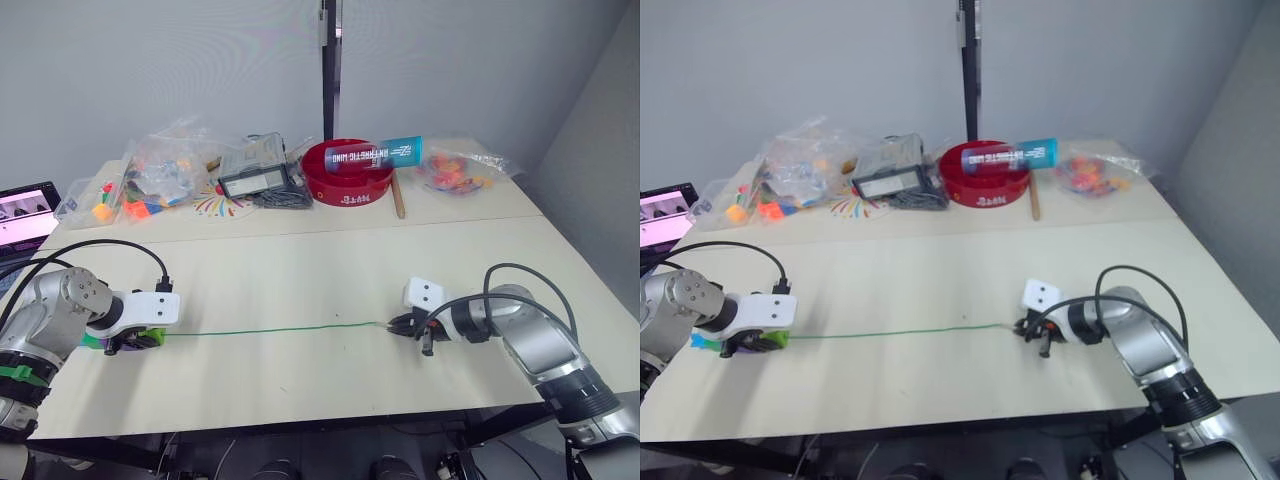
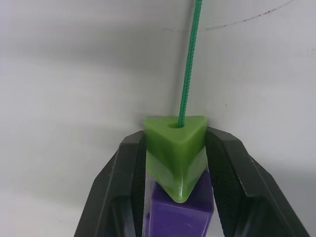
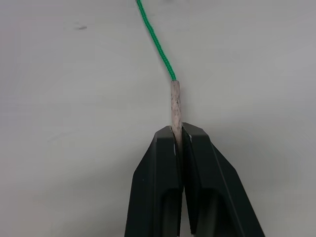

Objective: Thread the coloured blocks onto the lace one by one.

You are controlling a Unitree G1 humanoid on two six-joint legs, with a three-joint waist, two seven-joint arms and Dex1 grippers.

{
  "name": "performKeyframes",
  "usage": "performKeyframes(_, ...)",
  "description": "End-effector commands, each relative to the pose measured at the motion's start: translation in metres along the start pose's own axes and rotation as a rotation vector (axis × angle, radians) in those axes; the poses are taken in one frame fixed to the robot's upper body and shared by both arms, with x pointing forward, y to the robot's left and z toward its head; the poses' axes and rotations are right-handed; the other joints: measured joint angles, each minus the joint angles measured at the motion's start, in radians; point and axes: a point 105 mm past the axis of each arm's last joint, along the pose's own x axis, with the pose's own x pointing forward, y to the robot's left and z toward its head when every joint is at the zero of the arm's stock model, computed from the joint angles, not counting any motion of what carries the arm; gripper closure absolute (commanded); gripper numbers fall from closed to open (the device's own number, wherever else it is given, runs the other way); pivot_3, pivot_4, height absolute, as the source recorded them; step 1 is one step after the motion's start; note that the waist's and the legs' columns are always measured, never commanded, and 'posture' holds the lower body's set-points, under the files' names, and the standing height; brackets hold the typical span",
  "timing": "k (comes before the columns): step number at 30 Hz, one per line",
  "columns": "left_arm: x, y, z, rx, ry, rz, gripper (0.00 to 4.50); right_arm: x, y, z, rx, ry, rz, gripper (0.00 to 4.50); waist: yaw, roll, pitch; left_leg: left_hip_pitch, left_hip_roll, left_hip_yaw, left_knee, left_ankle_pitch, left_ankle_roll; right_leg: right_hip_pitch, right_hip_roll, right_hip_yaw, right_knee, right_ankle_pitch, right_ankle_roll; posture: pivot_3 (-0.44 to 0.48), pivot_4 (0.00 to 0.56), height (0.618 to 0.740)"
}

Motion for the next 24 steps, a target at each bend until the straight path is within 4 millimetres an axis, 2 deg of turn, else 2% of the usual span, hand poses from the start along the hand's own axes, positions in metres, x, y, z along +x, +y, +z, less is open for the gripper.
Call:
performKeyframes(1, 0.011, -0.008, 0.007, 0.01, -0.033, -0.028, 3.24, 0.008, 0.004, 0.008, -0.017, -0.025, 0.032, 4.5, -0.002, 0.0, 0.0, 0.0, 0.0, 0.0, 0.0, 0.0, 0.0, 0.0, 0.0, 0.0, 0.0, 0.0, 0.0, 0.0, 0.15, 0.74)
performKeyframes(3, 0.009, -0.009, 0.008, 0.007, -0.042, -0.025, 3.24, 0.011, 0.004, 0.008, -0.011, -0.032, 0.042, 4.5, -0.003, 0.0, 0.0, 0.0, 0.0, 0.0, 0.0, 0.0, 0.0, 0.0, 0.0, 0.0, 0.0, 0.0, 0.0, 0.0, 0.15, 0.74)
performKeyframes(4, 0.009, -0.008, 0.009, 0.012, -0.048, -0.022, 2.74, 0.011, 0.003, 0.009, -0.007, -0.042, 0.036, 4.5, -0.003, 0.0, 0.0, 0.0, 0.0, 0.0, 0.0, 0.0, 0.0, 0.0, 0.0, 0.0, 0.0, 0.0, 0.0, 0.0, 0.15, 0.74)
performKeyframes(5, 0.008, -0.008, 0.011, 0.01, -0.061, -0.022, 2.19, 0.01, 0.001, 0.01, -0.003, -0.045, 0.032, 4.16, -0.003, -0.001, 0.0, 0.0, 0.0, 0.0, 0.0, 0.0, 0.0, 0.0, 0.0, 0.0, 0.0, 0.0, 0.0, 0.0, 0.15, 0.74)
performKeyframes(9, 0.001, -0.009, 0.019, -0.006, -0.121, -0.028, 0.92, 0.007, -0.003, 0.014, -0.002, -0.074, 0.028, 2.81, -0.005, -0.003, 0.001, -0.002, 0.0, 0.0, 0.0, 0.0, 0.0, -0.002, 0.0, 0.0, -0.001, 0.0, 0.0, 0.0, 0.15, 0.74)
performKeyframes(12, -0.013, -0.004, 0.03, -0.024, -0.193, -0.005, 0.0, 0.0, -0.007, 0.025, -0.019, -0.117, 0.02, 1.74, -0.008, -0.005, 0.002, -0.004, 0.0, -0.001, 0.0, 0.0, 0.0, -0.003, 0.0, 0.0, -0.001, 0.0, 0.0, 0.0, 0.15, 0.74)
performKeyframes(17, -0.046, -0.002, 0.047, -0.065, -0.315, 0.005, 0.0, -0.022, -0.011, 0.047, -0.032, -0.21, 0.025, 0.06, -0.021, -0.02, 0.011, -0.012, 0.001, -0.008, 0.0, 0.0, 0.0, -0.008, 0.0, -0.001, -0.001, 0.001, 0.001, 0.0, 0.15, 0.74)
performKeyframes(20, -0.065, -0.003, 0.046, -0.129, -0.37, 0.015, 0.0, -0.038, -0.008, 0.055, -0.008, -0.272, 0.031, 0.02, -0.029, -0.024, 0.013, -0.017, 0.002, -0.01, 0.002, 0.0, 0.0, -0.012, 0.0, -0.003, -0.001, 0.001, 0.002, 0.0, 0.15, 0.74)
performKeyframes(24, -0.076, -0.008, 0.039, -0.227, -0.455, 0.07, 0.0, -0.057, -0.006, 0.053, 0.071, -0.336, -0.003, 0.02, -0.032, -0.024, 0.013, -0.021, 0.003, -0.01, 0.002, 0.0, 0.0, -0.016, -0.001, -0.003, 0.0, 0.001, 0.002, 0.0, 0.15, 0.74)
